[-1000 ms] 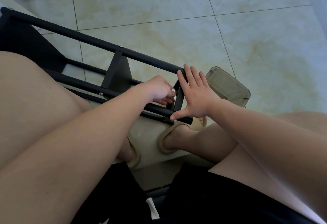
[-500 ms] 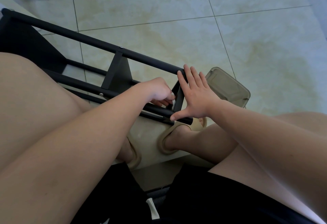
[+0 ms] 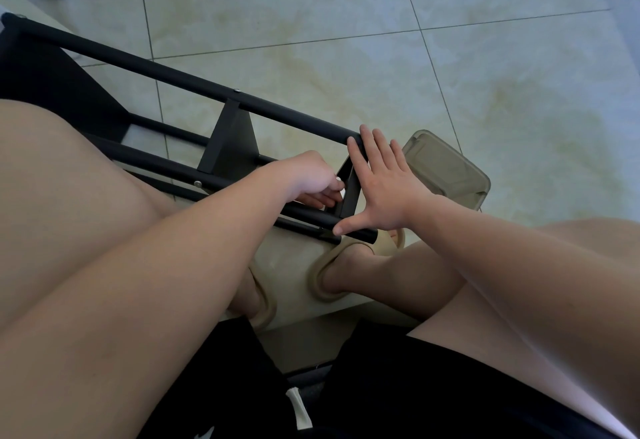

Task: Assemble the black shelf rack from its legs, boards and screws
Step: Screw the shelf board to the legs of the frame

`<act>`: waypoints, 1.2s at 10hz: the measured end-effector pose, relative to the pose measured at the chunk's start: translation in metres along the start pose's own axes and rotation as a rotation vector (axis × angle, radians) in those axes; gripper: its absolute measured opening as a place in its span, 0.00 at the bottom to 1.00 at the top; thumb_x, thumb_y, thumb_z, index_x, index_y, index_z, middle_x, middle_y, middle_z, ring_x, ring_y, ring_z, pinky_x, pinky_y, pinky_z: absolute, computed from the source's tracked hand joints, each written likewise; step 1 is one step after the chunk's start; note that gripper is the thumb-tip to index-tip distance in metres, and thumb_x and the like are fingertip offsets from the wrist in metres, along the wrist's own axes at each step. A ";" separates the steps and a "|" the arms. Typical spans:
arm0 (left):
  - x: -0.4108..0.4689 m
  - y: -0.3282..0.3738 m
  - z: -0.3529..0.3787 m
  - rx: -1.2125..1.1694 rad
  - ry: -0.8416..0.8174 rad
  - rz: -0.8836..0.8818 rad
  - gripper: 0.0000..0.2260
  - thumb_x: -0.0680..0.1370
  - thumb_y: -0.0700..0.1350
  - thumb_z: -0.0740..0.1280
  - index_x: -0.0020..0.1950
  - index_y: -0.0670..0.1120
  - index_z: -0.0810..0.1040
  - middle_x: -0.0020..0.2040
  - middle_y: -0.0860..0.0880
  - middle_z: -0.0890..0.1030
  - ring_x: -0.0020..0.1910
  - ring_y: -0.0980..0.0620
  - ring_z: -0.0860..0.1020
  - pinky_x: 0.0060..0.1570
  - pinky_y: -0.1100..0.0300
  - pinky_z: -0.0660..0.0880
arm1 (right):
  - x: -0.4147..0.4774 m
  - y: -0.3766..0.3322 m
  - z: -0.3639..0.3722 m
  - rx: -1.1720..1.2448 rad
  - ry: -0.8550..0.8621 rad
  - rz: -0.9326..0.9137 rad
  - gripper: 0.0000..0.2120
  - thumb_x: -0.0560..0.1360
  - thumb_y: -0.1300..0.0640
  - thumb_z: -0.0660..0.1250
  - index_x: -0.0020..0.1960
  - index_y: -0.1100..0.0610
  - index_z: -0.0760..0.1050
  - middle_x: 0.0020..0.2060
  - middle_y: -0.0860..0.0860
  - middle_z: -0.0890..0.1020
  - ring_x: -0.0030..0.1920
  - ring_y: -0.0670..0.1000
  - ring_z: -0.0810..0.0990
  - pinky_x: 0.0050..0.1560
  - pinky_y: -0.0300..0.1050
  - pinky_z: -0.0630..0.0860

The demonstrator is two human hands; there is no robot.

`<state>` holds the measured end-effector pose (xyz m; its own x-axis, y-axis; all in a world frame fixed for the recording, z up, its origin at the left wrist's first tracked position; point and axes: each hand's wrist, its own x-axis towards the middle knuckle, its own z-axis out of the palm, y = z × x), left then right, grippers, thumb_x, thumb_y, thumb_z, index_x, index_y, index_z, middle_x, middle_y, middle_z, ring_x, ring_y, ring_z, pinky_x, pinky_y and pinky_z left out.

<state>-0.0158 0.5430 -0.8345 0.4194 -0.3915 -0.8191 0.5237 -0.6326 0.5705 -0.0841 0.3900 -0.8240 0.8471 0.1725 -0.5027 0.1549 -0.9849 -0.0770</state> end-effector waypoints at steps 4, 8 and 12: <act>-0.001 -0.002 -0.003 0.112 -0.033 -0.010 0.07 0.84 0.42 0.60 0.51 0.43 0.77 0.40 0.50 0.84 0.41 0.53 0.82 0.44 0.61 0.78 | 0.000 0.000 0.000 -0.007 0.000 0.004 0.74 0.52 0.13 0.52 0.81 0.59 0.31 0.79 0.59 0.30 0.79 0.61 0.30 0.78 0.60 0.33; -0.001 -0.006 -0.010 0.292 -0.106 0.055 0.10 0.83 0.39 0.61 0.43 0.46 0.77 0.32 0.56 0.84 0.38 0.55 0.81 0.51 0.56 0.73 | 0.000 0.001 0.002 -0.010 0.001 0.002 0.74 0.52 0.12 0.52 0.81 0.58 0.30 0.79 0.59 0.30 0.79 0.61 0.29 0.78 0.59 0.32; -0.004 -0.008 -0.014 0.462 -0.096 0.123 0.11 0.82 0.41 0.65 0.41 0.50 0.80 0.34 0.59 0.84 0.40 0.59 0.78 0.47 0.62 0.72 | 0.001 0.001 0.003 -0.008 0.004 0.003 0.74 0.53 0.12 0.52 0.80 0.58 0.30 0.79 0.59 0.30 0.79 0.61 0.29 0.78 0.60 0.33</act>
<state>-0.0115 0.5593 -0.8353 0.3758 -0.5280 -0.7615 0.0817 -0.7997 0.5948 -0.0846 0.3890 -0.8270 0.8498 0.1695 -0.4991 0.1563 -0.9853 -0.0686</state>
